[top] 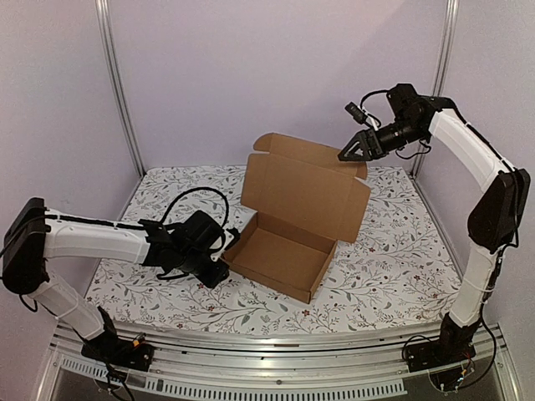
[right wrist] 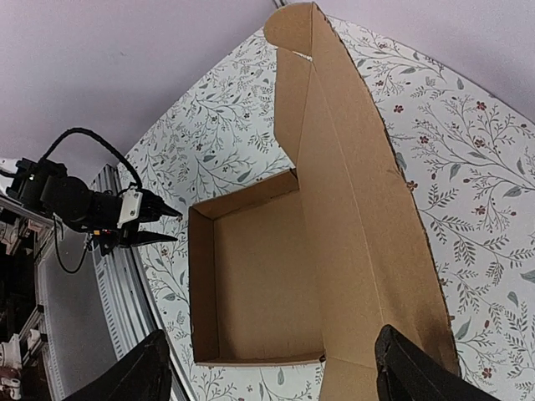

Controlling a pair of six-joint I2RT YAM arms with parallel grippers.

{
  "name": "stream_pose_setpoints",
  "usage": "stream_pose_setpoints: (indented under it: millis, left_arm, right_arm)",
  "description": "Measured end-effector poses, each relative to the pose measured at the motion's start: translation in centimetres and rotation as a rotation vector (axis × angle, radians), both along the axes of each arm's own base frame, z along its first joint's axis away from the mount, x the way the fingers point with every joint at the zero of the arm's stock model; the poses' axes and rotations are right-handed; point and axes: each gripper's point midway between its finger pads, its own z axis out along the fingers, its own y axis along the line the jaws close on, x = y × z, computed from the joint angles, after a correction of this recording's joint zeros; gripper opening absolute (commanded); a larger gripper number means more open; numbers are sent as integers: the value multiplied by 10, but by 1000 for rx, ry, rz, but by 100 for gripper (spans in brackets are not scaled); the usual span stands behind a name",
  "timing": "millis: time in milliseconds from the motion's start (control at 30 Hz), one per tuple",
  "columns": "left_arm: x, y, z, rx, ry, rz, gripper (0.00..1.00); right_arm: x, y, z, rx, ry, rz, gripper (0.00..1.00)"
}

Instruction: Fold the paper box

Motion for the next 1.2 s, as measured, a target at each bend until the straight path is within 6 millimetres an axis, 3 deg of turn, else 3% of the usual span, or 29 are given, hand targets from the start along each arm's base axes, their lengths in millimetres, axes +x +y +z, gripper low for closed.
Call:
stream_pose_setpoints:
  millis: [100,167,300,367,433,500,600,700,733,800,867,1000,1100,1200]
  left_arm:
    - [-3,1,-3,16,12,-11,45]
    - [-1,1,1,9,5,1,45]
    - [2,7,17,-29,-18,81,42]
    - [1,11,23,-46,-20,126,40]
    - [1,18,23,-44,-11,180,39]
    - [-1,25,18,-27,6,234,38]
    - [-3,34,4,7,43,307,37]
    - [-6,38,-16,47,90,364,35]
    - [-6,39,-22,61,102,381,35]
    - [-5,40,-30,80,109,407,34]
    - [-2,40,-34,91,104,423,34]
    - [13,34,-32,74,63,443,34]
    - [28,29,-31,42,34,452,33]
    - [43,25,-31,24,12,455,33]
  right_arm:
    - [5,-7,-9,-12,34,-15,84]
    - [19,-26,11,20,-11,-63,83]
    - [63,-98,64,118,-160,-242,80]
    - [82,-130,73,146,-195,-331,77]
    - [103,-155,70,162,-204,-404,70]
    - [129,-162,52,182,-184,-442,65]
    - [168,-146,-6,192,-83,-446,62]
    - [185,-106,-104,149,100,-412,62]
    - [181,-92,-130,128,152,-393,62]
    - [154,-54,-186,65,276,-329,62]
    - [122,-21,-216,23,354,-250,62]
    - [54,32,-238,20,457,-78,61]
    - [9,42,-244,38,545,-3,61]
    - [-22,45,-246,43,596,54,61]
